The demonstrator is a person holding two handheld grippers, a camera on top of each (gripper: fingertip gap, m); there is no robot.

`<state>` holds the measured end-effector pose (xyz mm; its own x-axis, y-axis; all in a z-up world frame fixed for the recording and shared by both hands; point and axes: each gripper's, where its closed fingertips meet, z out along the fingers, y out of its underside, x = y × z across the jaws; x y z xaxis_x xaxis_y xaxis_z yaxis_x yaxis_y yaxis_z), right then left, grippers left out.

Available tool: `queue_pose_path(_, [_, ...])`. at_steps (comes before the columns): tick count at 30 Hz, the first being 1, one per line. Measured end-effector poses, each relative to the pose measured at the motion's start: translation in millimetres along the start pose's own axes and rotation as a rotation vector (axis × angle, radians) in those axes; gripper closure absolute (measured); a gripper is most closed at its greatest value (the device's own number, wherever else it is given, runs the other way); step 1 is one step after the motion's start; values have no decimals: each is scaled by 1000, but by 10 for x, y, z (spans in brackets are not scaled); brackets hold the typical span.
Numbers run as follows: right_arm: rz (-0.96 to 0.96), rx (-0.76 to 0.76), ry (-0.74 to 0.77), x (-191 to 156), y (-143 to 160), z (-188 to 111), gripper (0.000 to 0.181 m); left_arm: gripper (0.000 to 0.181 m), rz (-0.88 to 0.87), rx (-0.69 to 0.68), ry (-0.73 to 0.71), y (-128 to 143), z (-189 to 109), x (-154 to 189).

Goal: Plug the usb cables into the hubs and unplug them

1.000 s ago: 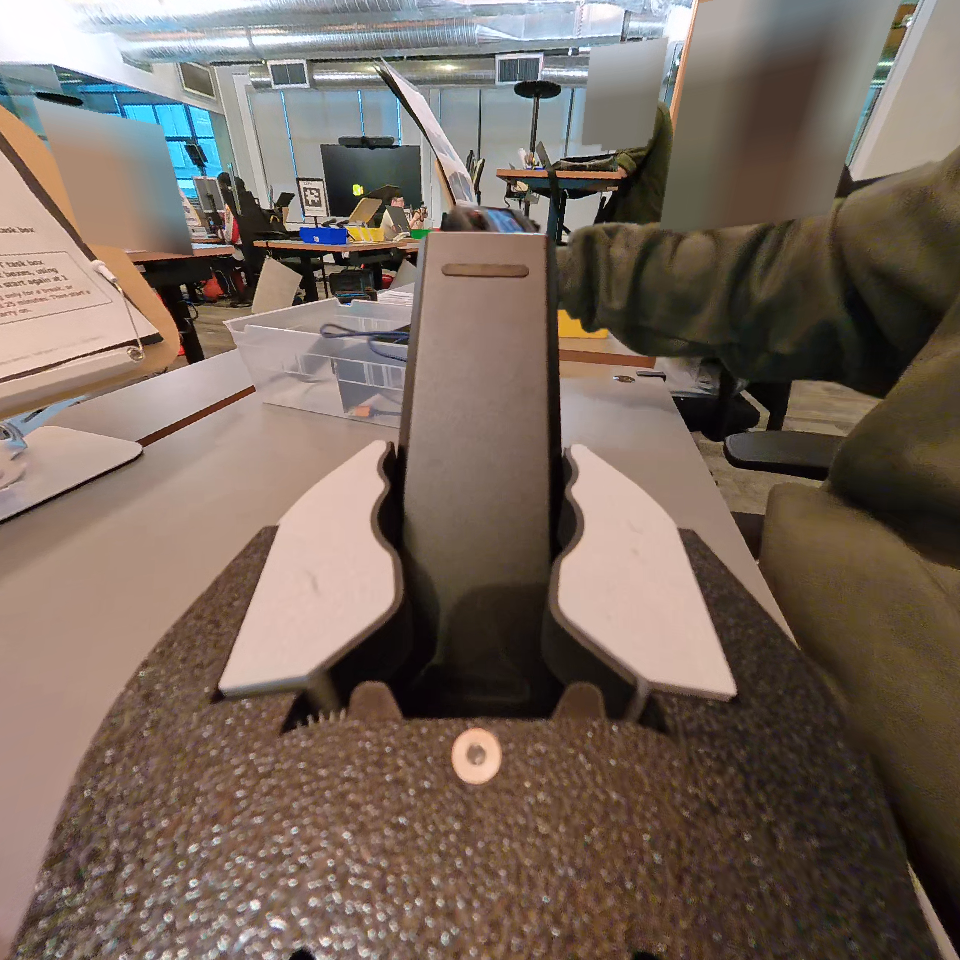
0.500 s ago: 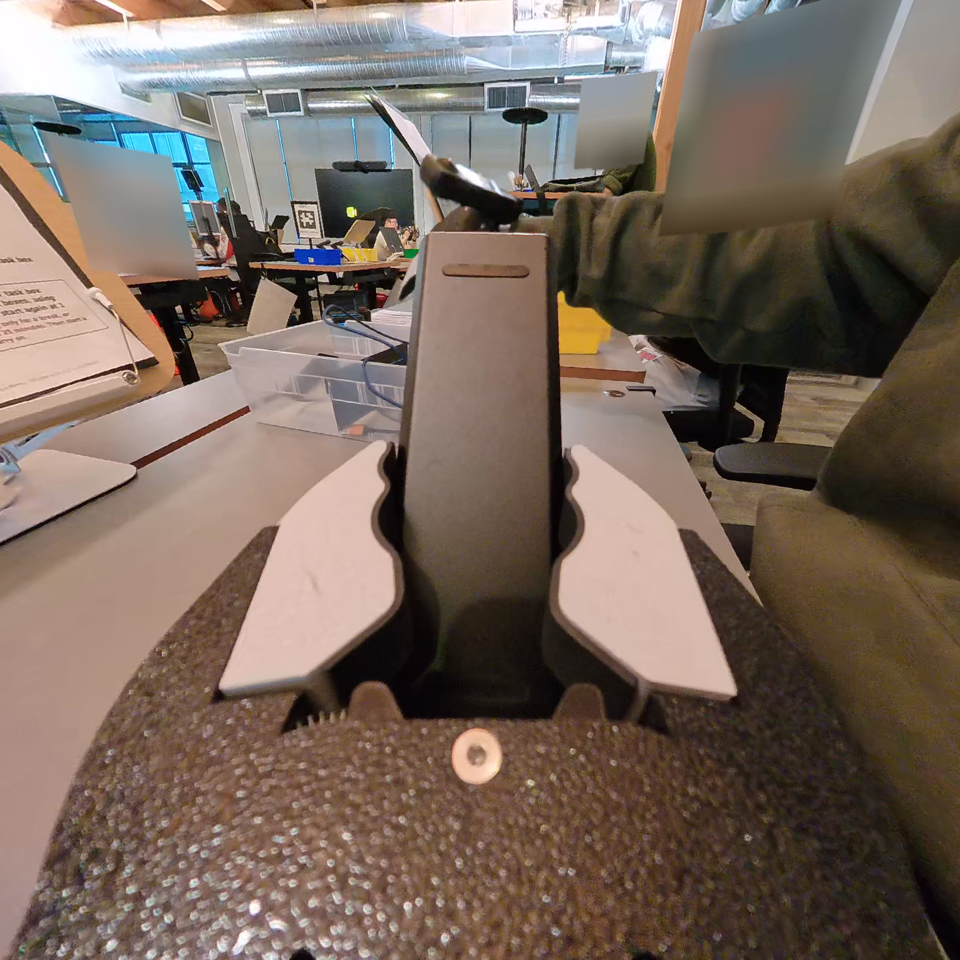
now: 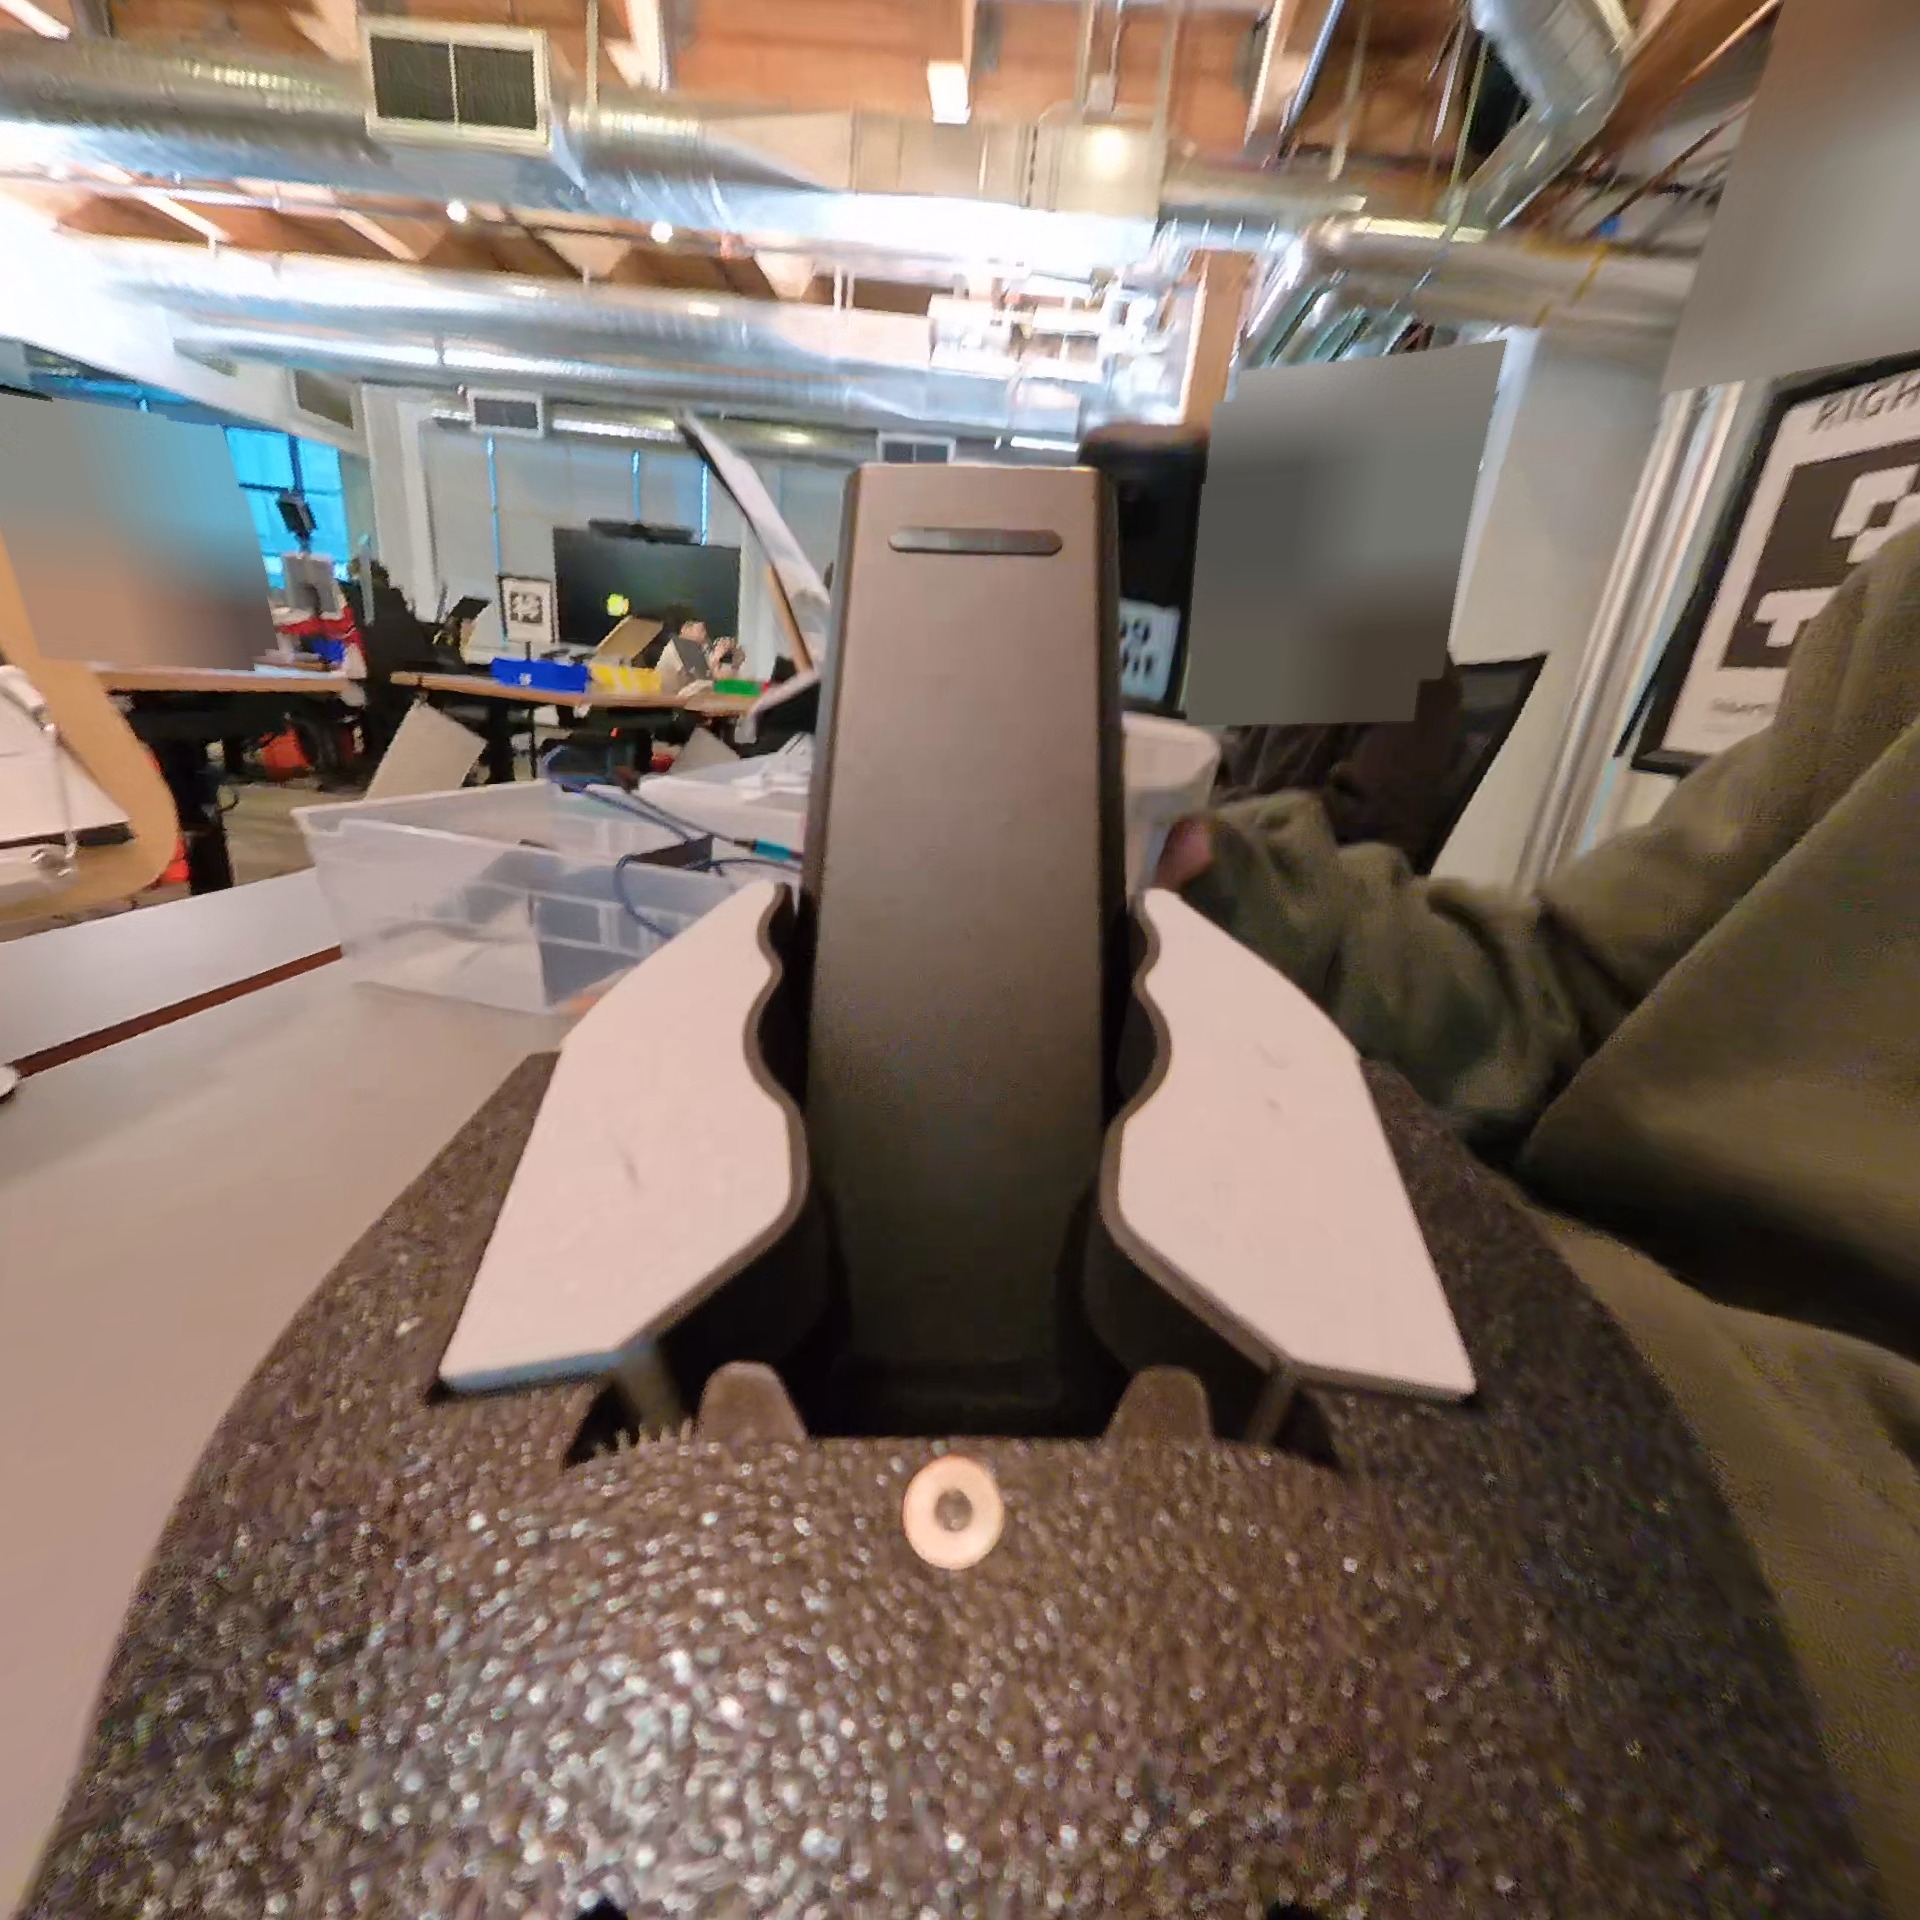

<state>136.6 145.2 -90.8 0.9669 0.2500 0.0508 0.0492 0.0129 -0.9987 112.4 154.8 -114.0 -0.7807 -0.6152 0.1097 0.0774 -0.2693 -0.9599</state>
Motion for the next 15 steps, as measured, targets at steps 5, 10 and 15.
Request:
queue_pose_path(5, [13, 130, -51, -188, -32, 225, 115, 123, 8, 10, 26, 7, 40, 46])
queue_pose_path(10, [-12, 138, -70, -239, -25, 237, 119, 123, -46, 24, 81, 61, 34, 80])
queue_pose_path(15, [-18, 127, -109, -308, -34, 308, 120, 122, -79, -4, 134, 137, 47, 139])
